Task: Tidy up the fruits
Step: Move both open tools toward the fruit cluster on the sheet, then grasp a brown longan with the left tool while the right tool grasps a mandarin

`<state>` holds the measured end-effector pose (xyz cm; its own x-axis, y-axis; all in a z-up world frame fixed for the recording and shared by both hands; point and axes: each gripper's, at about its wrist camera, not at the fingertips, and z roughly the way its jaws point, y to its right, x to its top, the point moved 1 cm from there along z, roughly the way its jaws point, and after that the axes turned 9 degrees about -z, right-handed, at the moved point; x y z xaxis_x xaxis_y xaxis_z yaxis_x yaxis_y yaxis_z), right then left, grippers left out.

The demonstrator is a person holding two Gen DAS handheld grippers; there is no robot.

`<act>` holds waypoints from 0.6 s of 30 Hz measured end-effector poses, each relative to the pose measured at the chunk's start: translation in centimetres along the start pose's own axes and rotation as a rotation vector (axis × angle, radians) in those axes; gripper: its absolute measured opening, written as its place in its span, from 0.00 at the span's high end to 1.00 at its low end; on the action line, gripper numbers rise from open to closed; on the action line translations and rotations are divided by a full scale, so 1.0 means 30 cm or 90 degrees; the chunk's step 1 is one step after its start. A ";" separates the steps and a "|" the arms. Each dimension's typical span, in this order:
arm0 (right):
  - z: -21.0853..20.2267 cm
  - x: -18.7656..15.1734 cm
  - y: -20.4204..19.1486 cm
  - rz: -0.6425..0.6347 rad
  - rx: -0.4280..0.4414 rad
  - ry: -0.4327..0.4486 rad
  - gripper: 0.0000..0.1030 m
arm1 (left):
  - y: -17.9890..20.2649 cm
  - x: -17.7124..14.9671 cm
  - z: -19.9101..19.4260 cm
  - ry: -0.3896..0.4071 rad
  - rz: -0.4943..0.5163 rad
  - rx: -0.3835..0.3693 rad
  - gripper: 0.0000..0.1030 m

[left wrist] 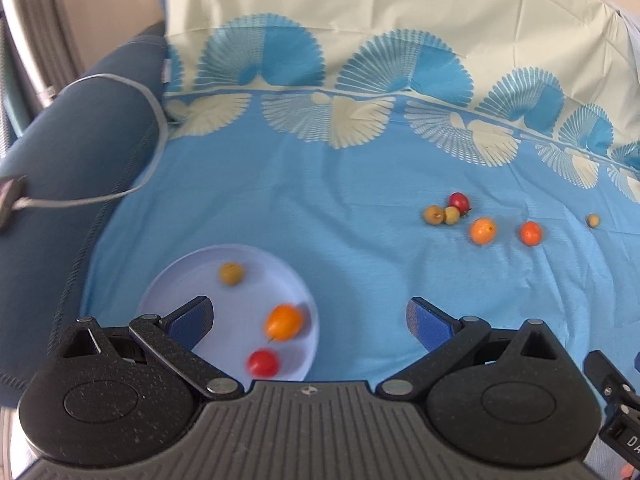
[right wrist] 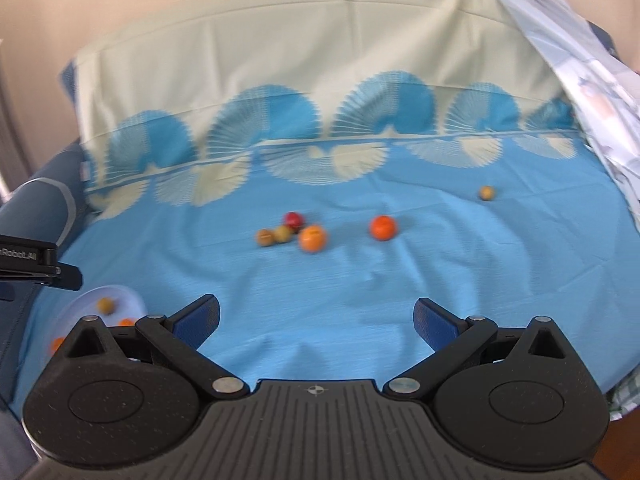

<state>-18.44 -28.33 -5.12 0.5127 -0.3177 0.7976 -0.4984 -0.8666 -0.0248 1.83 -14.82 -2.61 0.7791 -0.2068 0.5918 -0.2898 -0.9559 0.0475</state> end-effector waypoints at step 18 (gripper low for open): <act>0.718 0.096 0.118 -0.101 0.018 -0.058 0.01 | 0.449 0.190 0.751 -0.071 0.242 -0.133 0.00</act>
<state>-3.66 -40.61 -15.89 0.6451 -0.2088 0.7350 -0.3872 -0.9186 0.0789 14.89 -33.58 -16.74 0.6476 -0.5678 0.5082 -0.6642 -0.7474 0.0114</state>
